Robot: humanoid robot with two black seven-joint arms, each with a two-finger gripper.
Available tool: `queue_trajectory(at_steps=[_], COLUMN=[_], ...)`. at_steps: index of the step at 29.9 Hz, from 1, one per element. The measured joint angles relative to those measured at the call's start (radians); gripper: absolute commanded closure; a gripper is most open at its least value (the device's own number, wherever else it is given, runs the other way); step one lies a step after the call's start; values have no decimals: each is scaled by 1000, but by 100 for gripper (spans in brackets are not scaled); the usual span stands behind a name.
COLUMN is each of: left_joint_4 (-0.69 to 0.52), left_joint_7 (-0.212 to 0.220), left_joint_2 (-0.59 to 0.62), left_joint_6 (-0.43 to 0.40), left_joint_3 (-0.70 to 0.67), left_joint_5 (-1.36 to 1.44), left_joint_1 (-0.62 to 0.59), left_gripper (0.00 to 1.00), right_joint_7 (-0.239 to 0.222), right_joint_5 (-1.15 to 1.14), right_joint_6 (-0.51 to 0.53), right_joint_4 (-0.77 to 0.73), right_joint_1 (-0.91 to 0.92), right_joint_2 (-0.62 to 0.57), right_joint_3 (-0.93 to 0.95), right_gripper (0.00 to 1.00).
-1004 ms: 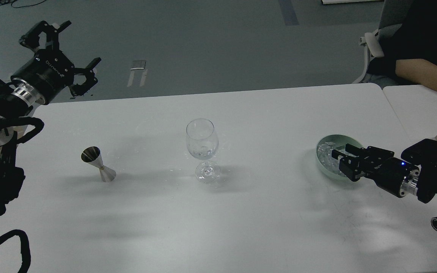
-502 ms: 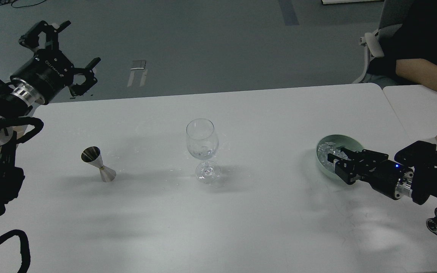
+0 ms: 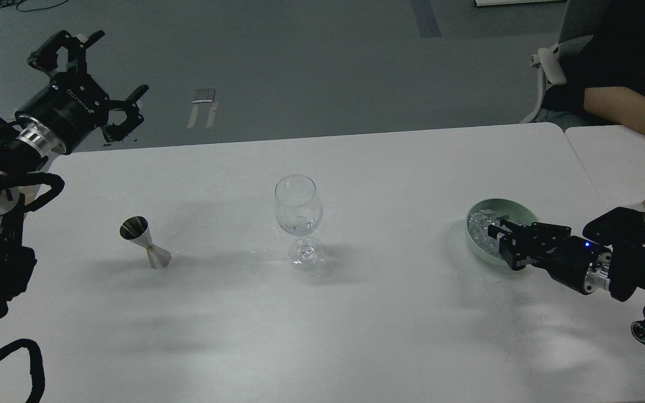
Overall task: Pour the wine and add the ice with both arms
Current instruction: 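Grasp an ice cube with the right gripper and lift it, then carry the ice with the right gripper over the wine glass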
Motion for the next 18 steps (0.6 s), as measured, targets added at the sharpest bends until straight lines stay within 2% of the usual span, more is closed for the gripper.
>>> queue_trajectory(at_steps=[6,14,18], left_joint_4=[0,0,0], left_joint_7=[0,0,0], left_joint_2=[-1,2,3], left_joint_6=[0,0,0], left_joint_3=[0,0,0], left_joint_5=[0,0,0], left_joint_1=[0,0,0], left_gripper=[2,2,2], right_joint_7=[0,2,4], right_joint_5=[4,18,18], right_joint_6=[0,6,76], right_joint_4=[2,82,146], right_joint_1=[11,175,294], right_joint_2=[-1,-59,-65], right_joint_3=[0,4,3], right_gripper=[89,89,89])
